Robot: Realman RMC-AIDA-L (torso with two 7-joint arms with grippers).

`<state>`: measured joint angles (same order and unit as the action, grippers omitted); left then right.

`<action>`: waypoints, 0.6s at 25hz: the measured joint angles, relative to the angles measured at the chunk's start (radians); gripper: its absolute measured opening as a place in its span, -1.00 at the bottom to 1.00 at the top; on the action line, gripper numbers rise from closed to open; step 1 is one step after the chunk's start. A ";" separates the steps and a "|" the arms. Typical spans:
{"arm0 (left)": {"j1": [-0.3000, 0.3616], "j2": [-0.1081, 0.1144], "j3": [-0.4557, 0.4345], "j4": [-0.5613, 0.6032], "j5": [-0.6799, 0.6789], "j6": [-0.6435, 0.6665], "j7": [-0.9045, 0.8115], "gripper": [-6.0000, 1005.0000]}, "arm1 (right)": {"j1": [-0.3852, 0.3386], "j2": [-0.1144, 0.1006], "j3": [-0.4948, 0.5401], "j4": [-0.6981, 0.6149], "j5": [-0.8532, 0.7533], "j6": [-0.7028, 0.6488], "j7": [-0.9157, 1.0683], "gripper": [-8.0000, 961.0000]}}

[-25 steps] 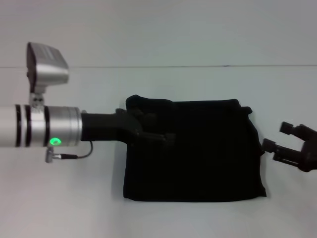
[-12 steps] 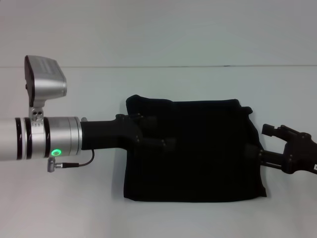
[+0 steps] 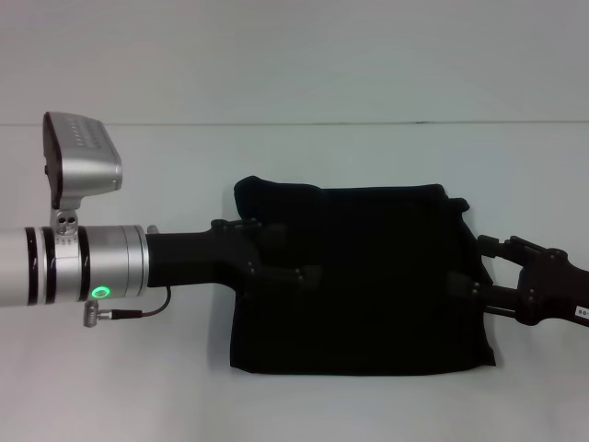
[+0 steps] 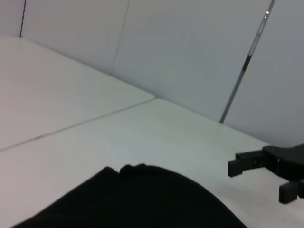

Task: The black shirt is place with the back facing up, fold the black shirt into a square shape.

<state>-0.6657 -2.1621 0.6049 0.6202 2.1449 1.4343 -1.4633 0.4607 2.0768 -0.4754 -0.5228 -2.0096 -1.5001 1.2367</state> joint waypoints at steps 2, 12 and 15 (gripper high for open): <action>-0.001 0.000 0.001 0.004 0.015 0.001 -0.012 0.87 | 0.000 -0.003 -0.001 -0.003 0.000 0.002 0.017 0.97; -0.001 -0.001 0.000 0.006 0.041 0.002 -0.023 0.87 | 0.000 -0.006 -0.002 -0.003 0.000 0.004 0.025 0.97; 0.000 -0.001 -0.003 0.005 0.042 0.002 -0.023 0.87 | 0.000 -0.006 -0.001 -0.003 0.000 0.004 0.026 0.97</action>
<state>-0.6652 -2.1629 0.6024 0.6248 2.1869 1.4363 -1.4865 0.4604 2.0709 -0.4768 -0.5261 -2.0100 -1.4963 1.2623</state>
